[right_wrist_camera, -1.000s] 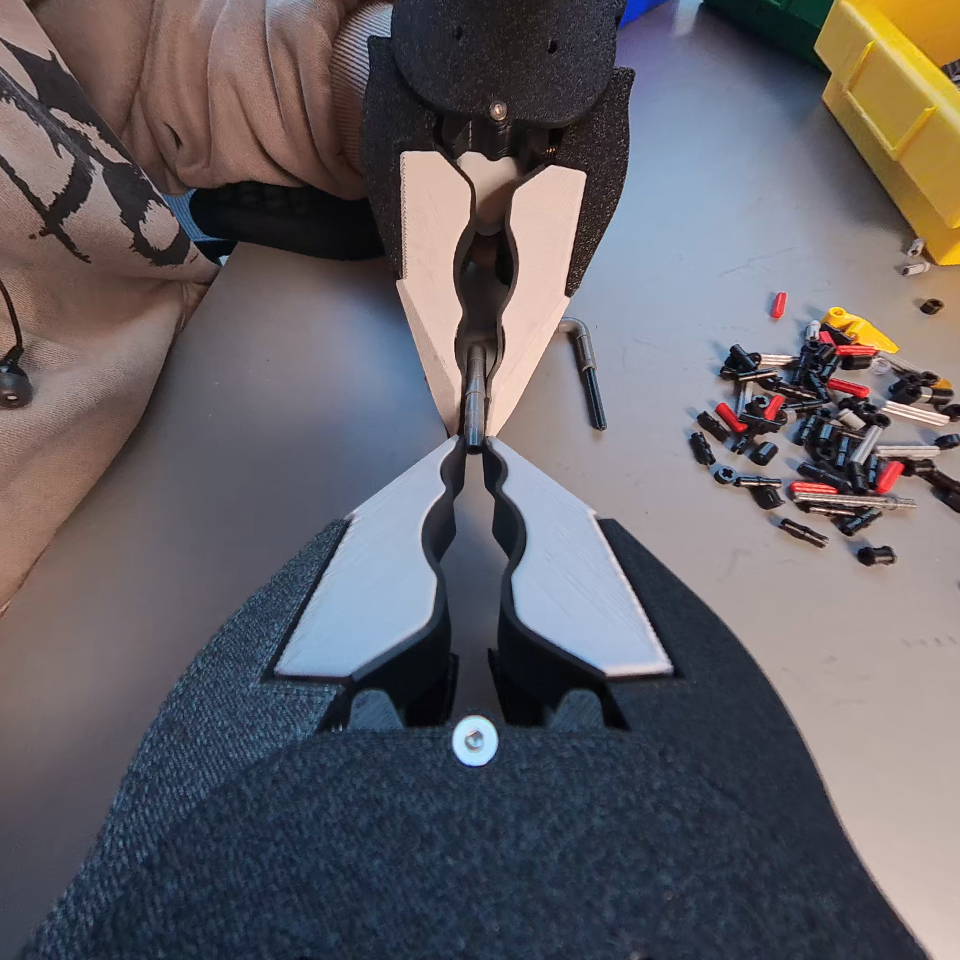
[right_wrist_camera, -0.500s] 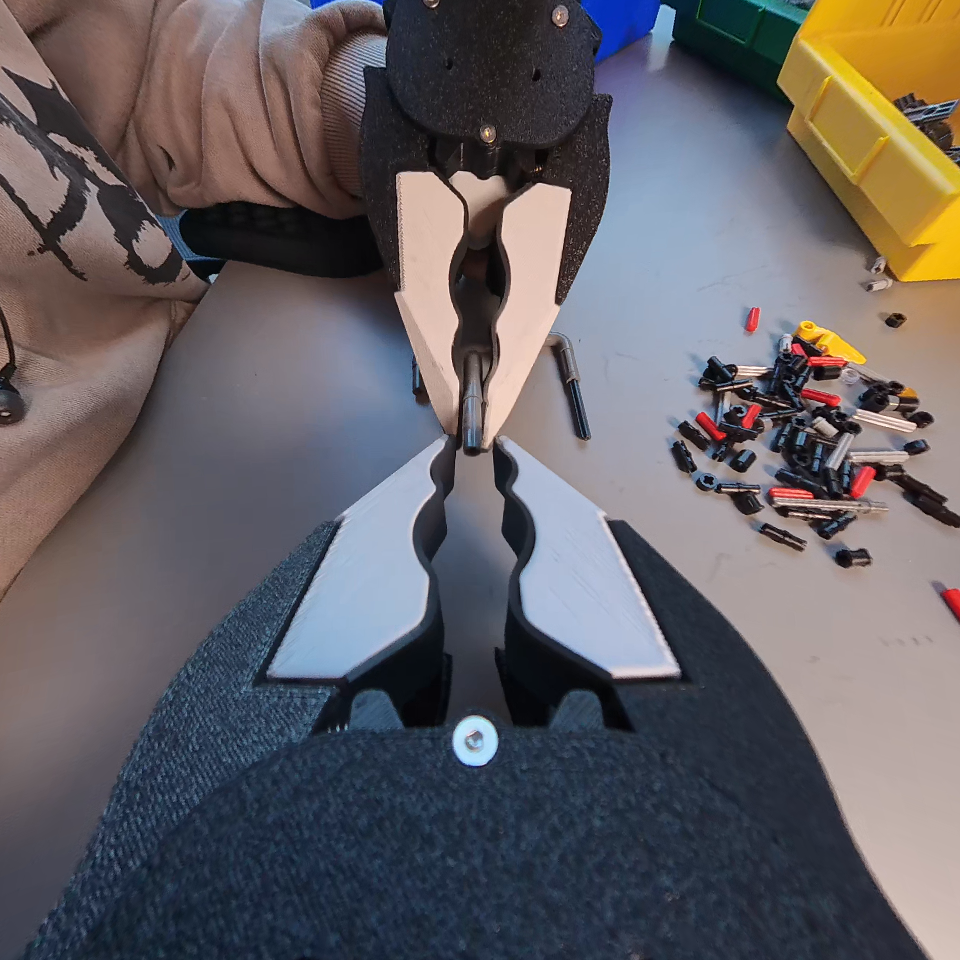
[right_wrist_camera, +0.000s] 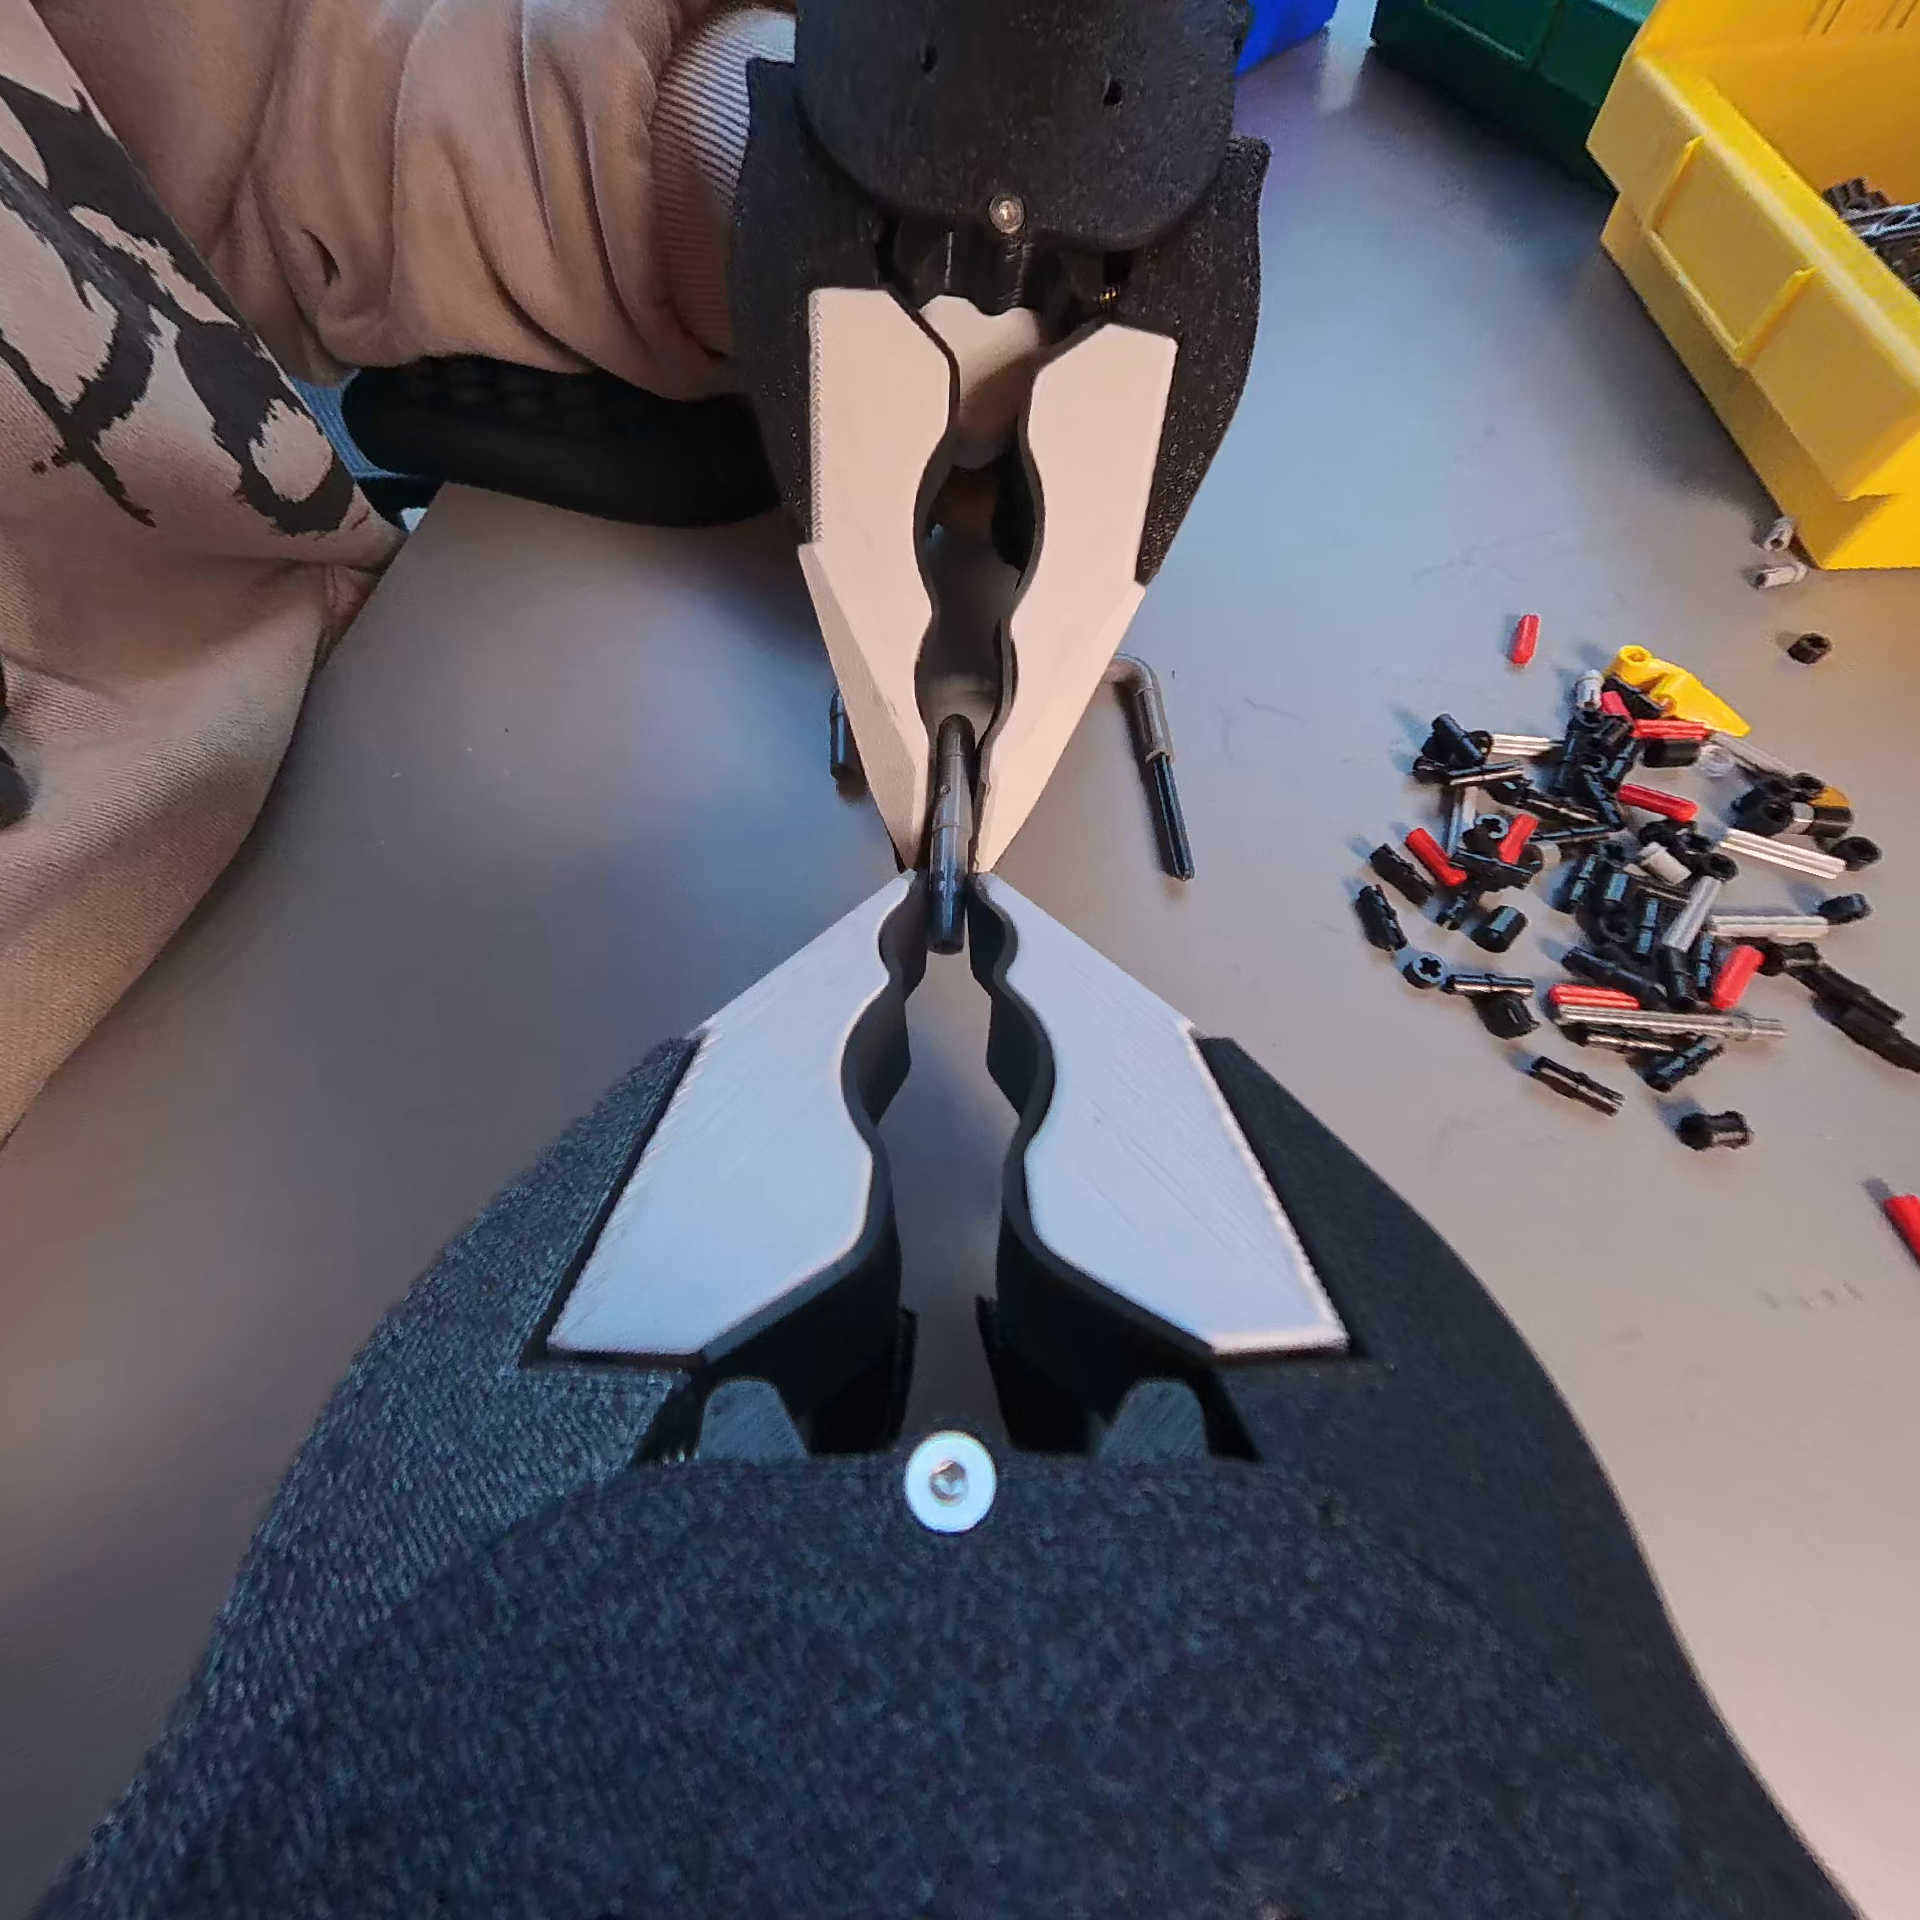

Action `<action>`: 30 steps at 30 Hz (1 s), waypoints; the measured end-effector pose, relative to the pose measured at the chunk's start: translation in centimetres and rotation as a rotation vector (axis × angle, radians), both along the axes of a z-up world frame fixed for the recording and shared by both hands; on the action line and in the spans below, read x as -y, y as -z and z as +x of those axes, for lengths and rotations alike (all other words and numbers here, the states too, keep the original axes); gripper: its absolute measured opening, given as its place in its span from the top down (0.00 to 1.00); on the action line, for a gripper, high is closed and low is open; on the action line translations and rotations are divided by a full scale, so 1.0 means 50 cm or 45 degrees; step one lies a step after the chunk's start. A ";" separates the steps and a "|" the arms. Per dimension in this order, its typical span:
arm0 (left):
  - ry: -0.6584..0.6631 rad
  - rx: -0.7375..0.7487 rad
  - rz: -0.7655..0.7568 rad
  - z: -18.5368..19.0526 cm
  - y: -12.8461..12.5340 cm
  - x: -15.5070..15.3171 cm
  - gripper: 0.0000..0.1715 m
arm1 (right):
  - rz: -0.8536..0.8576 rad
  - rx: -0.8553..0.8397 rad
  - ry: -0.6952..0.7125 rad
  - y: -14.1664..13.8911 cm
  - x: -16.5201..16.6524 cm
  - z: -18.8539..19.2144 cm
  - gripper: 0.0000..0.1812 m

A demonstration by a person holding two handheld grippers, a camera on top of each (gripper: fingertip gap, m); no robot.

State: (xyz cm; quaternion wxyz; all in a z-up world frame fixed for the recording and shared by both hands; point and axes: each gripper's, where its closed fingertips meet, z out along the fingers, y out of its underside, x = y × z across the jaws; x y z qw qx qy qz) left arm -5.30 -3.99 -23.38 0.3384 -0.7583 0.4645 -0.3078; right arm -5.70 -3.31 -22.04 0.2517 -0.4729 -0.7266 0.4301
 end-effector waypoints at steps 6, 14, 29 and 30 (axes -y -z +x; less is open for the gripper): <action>-0.050 0.064 0.027 0.002 -0.027 -0.012 0.96 | -0.032 -0.047 0.026 -0.019 -0.007 -0.007 0.98; -0.298 0.309 0.151 -0.110 -0.130 -0.066 0.97 | -0.074 -0.174 0.180 -0.117 -0.095 0.052 0.98; -0.241 0.270 0.026 -0.028 -0.062 -0.054 0.96 | 0.379 -0.021 1.570 -0.211 -0.613 0.202 0.98; -0.233 0.263 0.030 -0.025 -0.059 -0.051 0.96 | 0.352 0.013 1.579 -0.202 -0.631 0.198 0.97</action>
